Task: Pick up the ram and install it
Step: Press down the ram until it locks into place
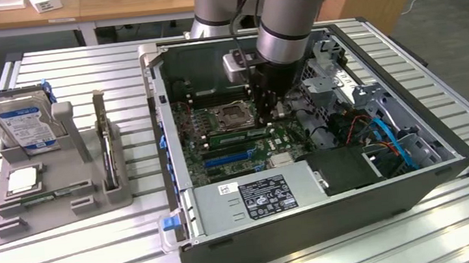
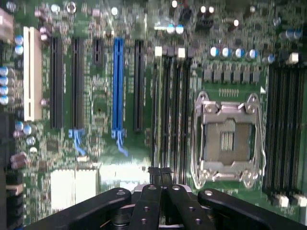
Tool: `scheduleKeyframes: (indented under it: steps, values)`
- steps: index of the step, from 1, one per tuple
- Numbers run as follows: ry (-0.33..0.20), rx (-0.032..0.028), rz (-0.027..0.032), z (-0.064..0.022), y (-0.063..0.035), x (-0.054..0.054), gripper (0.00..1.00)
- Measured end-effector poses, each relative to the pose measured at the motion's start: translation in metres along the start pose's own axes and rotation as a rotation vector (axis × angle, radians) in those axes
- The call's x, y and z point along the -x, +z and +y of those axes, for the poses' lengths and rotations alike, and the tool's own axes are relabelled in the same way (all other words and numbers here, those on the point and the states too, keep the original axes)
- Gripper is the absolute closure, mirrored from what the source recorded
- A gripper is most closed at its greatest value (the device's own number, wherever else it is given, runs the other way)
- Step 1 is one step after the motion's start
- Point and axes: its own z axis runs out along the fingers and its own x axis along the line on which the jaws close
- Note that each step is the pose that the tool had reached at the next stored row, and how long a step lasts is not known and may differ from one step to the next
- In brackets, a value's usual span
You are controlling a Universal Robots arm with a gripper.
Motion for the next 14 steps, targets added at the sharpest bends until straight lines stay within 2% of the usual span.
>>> scheduleKeyframes:
  steps: [14]
  values:
    - [0.000, 0.0000, -0.0002, 0.0409, 0.0010, 0.000, 0.90]
